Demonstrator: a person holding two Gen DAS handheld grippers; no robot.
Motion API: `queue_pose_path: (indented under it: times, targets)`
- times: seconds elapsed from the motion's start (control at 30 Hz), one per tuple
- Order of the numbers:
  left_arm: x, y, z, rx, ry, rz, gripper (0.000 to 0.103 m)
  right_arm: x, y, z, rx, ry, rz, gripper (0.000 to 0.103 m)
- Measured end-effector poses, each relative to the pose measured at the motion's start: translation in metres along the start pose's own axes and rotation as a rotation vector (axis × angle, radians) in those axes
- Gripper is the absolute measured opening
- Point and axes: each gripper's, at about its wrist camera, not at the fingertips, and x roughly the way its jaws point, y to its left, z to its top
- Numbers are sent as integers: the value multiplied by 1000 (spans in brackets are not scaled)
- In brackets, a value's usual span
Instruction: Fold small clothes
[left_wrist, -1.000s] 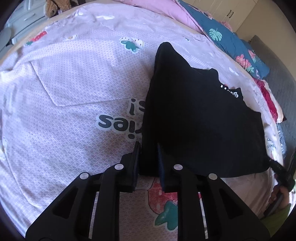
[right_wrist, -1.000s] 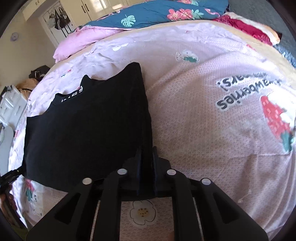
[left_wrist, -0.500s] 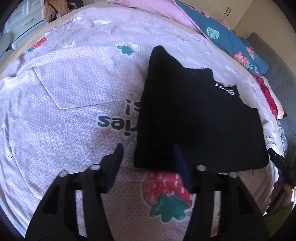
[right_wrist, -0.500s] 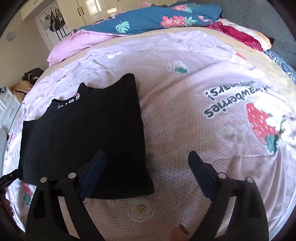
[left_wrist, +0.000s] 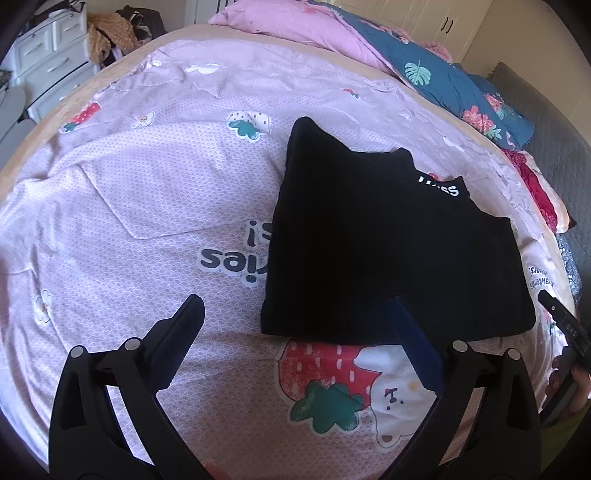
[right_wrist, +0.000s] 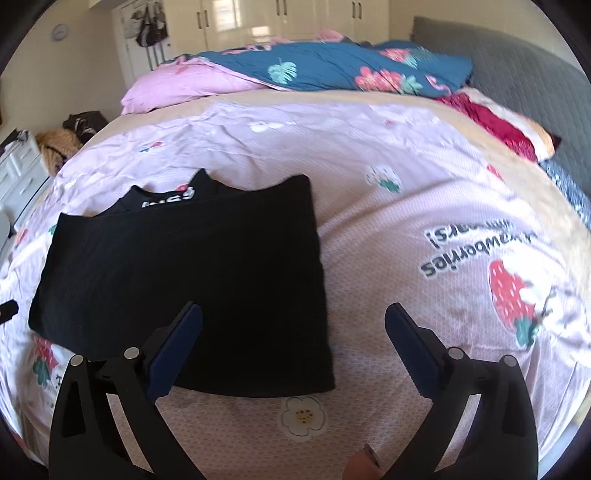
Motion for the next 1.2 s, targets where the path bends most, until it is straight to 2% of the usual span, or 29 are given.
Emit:
queue_pose_path:
  times: [0.23,1.2]
  targets:
    - [-2,7,0,-9,-12,38,94,-2,24,1,-43,-16,32,99]
    - [-24,61,12,-117,-91,111,94,-4,187,-17,-349,-49,176,99]
